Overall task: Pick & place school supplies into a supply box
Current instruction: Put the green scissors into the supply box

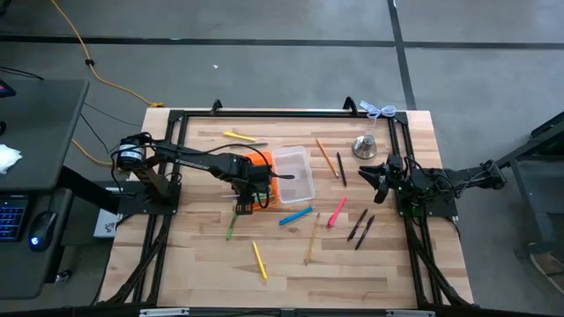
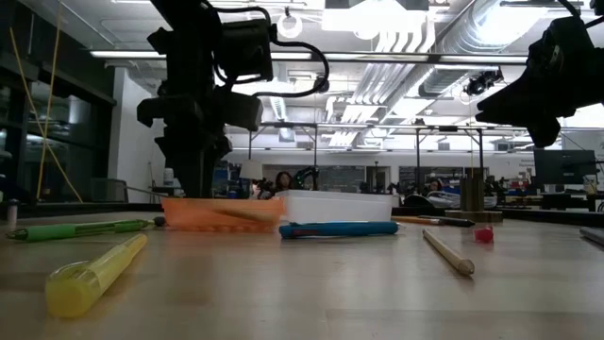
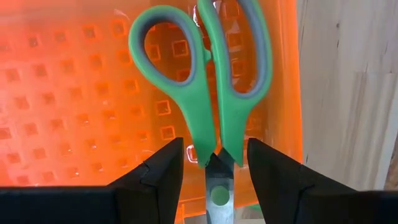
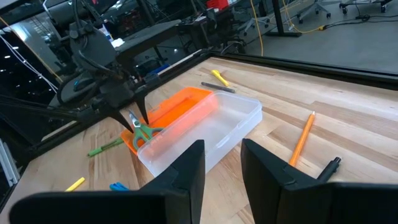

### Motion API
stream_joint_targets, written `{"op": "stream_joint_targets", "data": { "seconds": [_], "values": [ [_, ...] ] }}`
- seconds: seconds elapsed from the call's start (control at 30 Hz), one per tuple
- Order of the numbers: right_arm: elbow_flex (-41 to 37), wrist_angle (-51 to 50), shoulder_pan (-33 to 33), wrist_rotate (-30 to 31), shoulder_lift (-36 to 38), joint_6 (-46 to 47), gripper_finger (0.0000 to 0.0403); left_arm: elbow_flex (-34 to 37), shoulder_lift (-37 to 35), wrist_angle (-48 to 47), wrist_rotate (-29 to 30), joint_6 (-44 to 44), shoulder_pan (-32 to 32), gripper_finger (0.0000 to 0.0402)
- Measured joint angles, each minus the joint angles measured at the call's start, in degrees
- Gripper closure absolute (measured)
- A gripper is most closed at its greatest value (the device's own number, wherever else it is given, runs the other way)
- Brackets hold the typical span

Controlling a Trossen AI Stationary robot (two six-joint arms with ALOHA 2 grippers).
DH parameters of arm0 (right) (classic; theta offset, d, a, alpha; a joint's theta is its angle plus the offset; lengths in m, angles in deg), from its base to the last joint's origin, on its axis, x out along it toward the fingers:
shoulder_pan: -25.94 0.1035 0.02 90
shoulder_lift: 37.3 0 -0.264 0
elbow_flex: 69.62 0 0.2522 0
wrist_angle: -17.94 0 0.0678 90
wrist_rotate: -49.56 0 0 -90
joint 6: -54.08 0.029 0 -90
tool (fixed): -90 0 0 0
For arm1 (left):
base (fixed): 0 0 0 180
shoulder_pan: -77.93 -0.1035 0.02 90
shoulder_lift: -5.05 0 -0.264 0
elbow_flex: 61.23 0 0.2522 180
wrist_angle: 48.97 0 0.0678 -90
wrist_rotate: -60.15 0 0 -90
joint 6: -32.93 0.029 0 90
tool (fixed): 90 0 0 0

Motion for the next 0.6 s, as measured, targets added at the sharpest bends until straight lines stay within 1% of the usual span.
{"op": "stream_joint_targets", "data": {
  "seconds": [0.23,0.5,0.6],
  "values": [
    [0.0,0.0,-0.01,0.0,0.0,0.06,0.032,0.07,3.0,-1.21,-0.31,0.88,0.02,0.0195],
    [0.0,-0.02,0.01,0.04,0.0,0.17,0.032,0.07,3.13,-0.97,1.1,0.61,0.0,0.0195],
    [0.0,-0.01,0.01,0.11,0.0,0.17,0.032,-0.02,3.13,-1.04,1.62,0.63,0.0,0.0205]
  ]
}}
